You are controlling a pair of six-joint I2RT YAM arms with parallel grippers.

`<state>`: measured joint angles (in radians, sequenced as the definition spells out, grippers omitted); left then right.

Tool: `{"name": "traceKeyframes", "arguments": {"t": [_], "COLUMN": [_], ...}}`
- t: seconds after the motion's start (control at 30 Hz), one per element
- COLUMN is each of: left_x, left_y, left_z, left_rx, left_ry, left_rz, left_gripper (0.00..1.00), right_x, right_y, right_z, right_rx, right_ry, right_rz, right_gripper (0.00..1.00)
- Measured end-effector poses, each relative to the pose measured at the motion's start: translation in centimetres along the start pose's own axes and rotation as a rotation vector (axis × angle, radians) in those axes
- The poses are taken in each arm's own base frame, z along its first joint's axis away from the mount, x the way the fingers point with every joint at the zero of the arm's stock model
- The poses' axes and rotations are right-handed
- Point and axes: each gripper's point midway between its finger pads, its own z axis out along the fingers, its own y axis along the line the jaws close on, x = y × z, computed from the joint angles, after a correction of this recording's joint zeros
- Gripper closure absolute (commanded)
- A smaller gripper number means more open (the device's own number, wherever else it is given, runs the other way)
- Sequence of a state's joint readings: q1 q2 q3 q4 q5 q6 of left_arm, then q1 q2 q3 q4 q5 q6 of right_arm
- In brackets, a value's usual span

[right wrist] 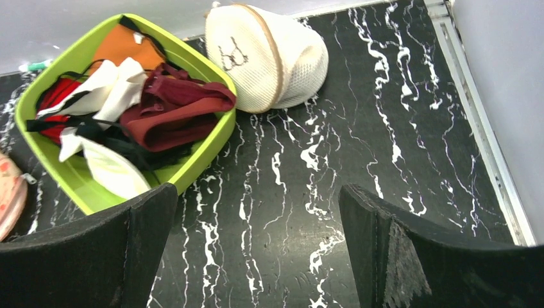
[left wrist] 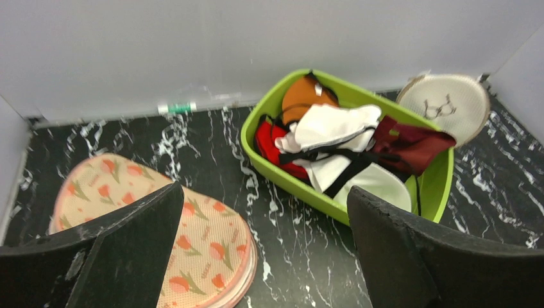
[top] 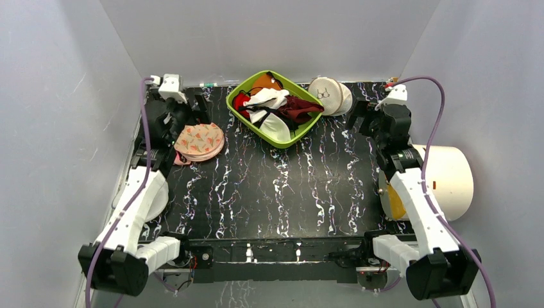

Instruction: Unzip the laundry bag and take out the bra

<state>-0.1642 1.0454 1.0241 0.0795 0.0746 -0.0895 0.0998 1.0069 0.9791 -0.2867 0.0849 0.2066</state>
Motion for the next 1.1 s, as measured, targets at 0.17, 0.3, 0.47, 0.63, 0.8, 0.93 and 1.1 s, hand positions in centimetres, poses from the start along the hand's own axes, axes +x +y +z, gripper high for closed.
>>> {"name": "traceKeyframes", "arguments": {"t": [0.17, 0.3, 0.47, 0.63, 0.8, 0.93, 1.1], "left_x": [4.7, 7.2, 8.4, 8.2, 9.0, 9.6, 9.9], "left_y": [0.3, 0.2, -0.2, -1.1, -1.7, -1.9, -2.2], "left_z": [3.1, 4.4, 5.0, 5.3, 5.8, 6.0, 6.1], "left_rx": [0.006, 0.016, 0.028, 0.052, 0.072, 0.082, 0.096], "left_ry": [0.134, 0.204, 0.234, 0.220, 0.236, 0.252, 0.262], "left_rz": [-0.035, -0.058, -0.074, -0.070, -0.070, -0.072, -0.074], "left_gripper": [0.02, 0.02, 0.02, 0.02, 0.02, 0.02, 0.02], "right_x": [1.7, 2.2, 0.4, -0.5, -1.9, -2.4, 0.5], "right_y": [-1.6, -2.3, -1.6, -0.1, 0.8, 1.6, 1.9], "right_z": [3.1, 6.2, 10.0, 11.5, 14.0, 17.0, 21.1], "right_rx": [0.068, 0.115, 0.110, 0.041, 0.004, -0.049, -0.090], "right_ry": [0.053, 0.118, 0.126, 0.109, 0.098, 0.103, 0.161], "right_rz": [0.061, 0.099, 0.130, 0.162, 0.146, 0.091, 0.038], "right_gripper": [0.02, 0.02, 0.02, 0.02, 0.02, 0.05, 0.09]}}
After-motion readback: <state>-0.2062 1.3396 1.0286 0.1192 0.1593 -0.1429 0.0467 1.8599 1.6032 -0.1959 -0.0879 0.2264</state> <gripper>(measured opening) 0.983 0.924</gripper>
